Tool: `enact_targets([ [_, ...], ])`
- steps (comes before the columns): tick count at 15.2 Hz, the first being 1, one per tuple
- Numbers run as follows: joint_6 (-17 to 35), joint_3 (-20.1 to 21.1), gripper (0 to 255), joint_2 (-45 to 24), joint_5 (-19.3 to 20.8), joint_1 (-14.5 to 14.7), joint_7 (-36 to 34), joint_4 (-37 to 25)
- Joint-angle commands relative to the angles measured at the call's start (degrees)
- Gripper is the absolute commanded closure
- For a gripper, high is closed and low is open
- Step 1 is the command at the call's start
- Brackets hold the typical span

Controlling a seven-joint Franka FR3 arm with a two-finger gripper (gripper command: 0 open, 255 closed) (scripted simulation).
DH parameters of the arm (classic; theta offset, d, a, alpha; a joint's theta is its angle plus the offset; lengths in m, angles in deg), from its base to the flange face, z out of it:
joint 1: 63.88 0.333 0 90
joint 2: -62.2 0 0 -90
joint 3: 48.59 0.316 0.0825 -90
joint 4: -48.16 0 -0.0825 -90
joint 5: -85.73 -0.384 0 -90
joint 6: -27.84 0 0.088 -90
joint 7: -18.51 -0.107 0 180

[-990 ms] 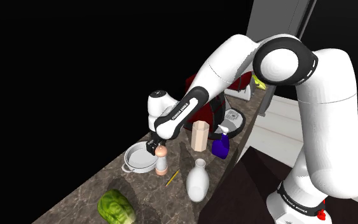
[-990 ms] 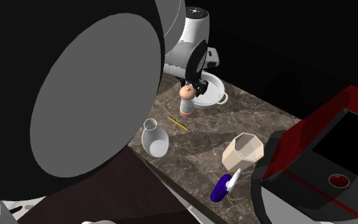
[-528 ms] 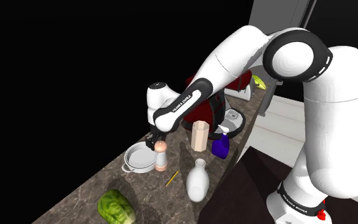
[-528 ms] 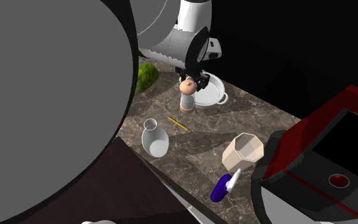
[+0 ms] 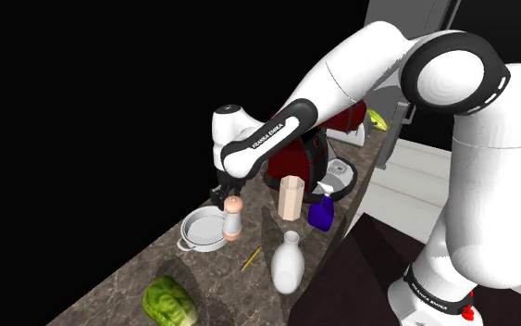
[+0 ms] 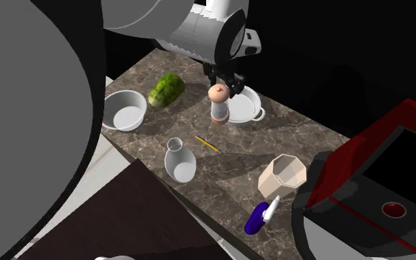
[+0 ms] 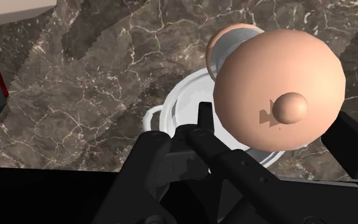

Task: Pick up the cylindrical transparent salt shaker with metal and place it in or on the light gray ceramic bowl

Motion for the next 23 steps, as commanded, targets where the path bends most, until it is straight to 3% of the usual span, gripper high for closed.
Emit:
enact_targets([
  [1,-1.35,0.11,255,1.01,-0.29,-0.15,0.28,-0.35],
  [11,-7.31,0.51,255,5.13,-1.38,-0.45,1.03,-2.25],
  [23,-9.53,6.61,255,11.42,-0.53,8.53,-14.63,2.13],
])
